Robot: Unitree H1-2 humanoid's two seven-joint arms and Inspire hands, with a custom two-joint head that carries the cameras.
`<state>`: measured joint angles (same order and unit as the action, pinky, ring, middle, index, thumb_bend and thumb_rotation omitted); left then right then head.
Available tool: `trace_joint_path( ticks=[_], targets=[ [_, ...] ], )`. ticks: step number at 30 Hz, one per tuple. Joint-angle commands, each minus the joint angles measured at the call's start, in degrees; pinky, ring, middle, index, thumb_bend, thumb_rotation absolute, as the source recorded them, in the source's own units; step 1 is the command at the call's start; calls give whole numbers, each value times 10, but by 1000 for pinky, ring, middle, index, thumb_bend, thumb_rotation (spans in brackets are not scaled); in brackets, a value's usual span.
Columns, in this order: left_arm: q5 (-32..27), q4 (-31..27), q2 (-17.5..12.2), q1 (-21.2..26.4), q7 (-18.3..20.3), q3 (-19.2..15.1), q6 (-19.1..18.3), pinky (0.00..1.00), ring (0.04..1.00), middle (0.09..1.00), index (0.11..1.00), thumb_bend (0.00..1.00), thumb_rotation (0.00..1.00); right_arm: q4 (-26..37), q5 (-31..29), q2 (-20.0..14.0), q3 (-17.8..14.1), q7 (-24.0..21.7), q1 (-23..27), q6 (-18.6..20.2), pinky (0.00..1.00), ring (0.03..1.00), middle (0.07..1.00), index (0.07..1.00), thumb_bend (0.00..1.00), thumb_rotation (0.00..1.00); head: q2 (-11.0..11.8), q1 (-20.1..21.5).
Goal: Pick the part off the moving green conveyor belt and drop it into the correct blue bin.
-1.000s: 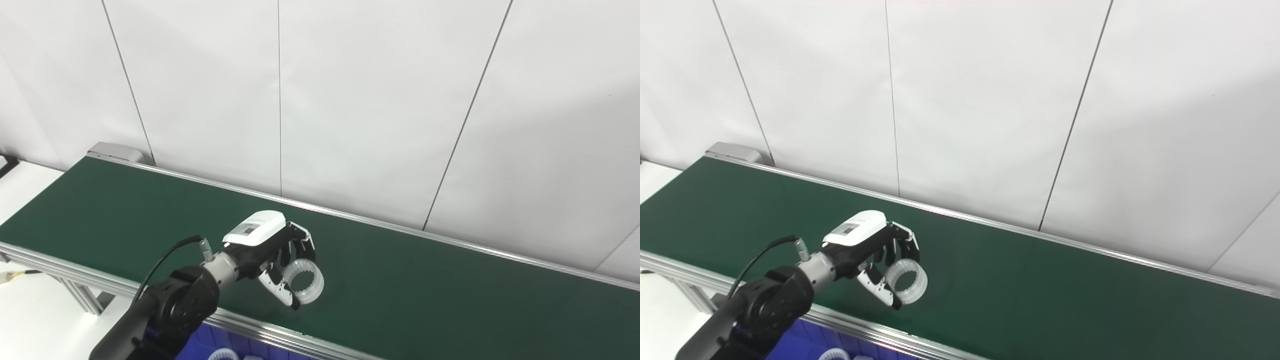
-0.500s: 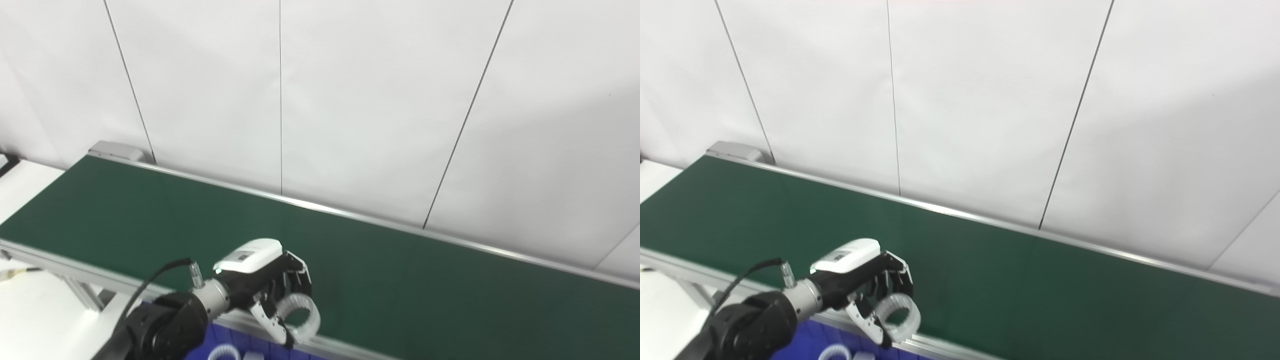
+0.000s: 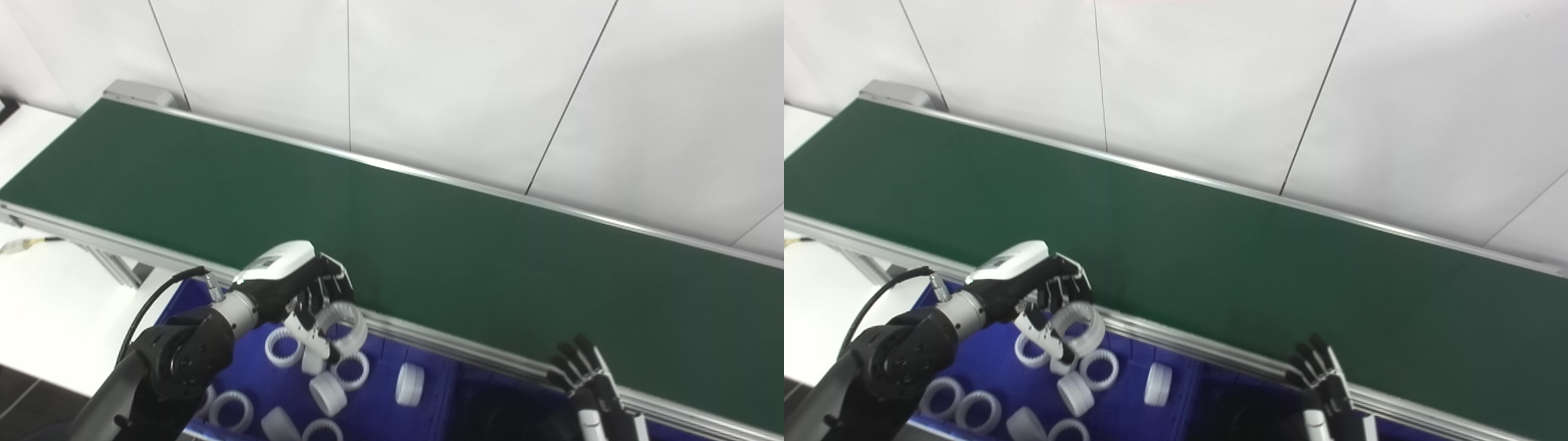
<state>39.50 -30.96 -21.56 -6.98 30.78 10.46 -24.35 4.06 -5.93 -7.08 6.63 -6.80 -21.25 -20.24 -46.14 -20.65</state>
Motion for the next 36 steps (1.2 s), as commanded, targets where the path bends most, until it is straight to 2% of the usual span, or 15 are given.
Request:
trace_joint_path(
  ticks=[1,6,12,15,22,33,36],
  targets=[
    [8,-11,9,-13,-32,-8,3,357,415,509,501,500,0,25,-10,-5,-5,-8,-2,9,773,834,871,925,507,763,-4,-3],
    [3,12,18,-37,-67,-11,28,363,419,513,498,500,0,31,-20,-10,-11,-14,-3,19,763,829,865,917,542,748,-5,-3],
    [10,47,20,-58,-94,-3,31,411,426,509,496,501,0,32,-27,-12,-16,-21,-3,22,750,823,859,907,564,727,-4,0],
    [29,68,19,-66,-98,8,20,414,434,513,488,501,0,33,-26,-12,-18,-22,-4,21,743,817,852,902,565,722,-5,2],
    [12,116,30,-81,-121,11,31,363,411,494,513,499,0,38,-25,-13,-19,-22,-3,31,739,815,851,899,566,720,-5,1],
    [26,128,32,-93,-129,26,16,377,420,509,505,500,0,40,-17,-11,-18,-21,-2,33,728,812,849,900,561,718,-1,6],
    [51,123,26,-94,-132,34,15,398,420,507,510,500,0,40,-16,-9,-18,-21,-3,33,725,811,848,896,559,717,1,7]
  ],
)
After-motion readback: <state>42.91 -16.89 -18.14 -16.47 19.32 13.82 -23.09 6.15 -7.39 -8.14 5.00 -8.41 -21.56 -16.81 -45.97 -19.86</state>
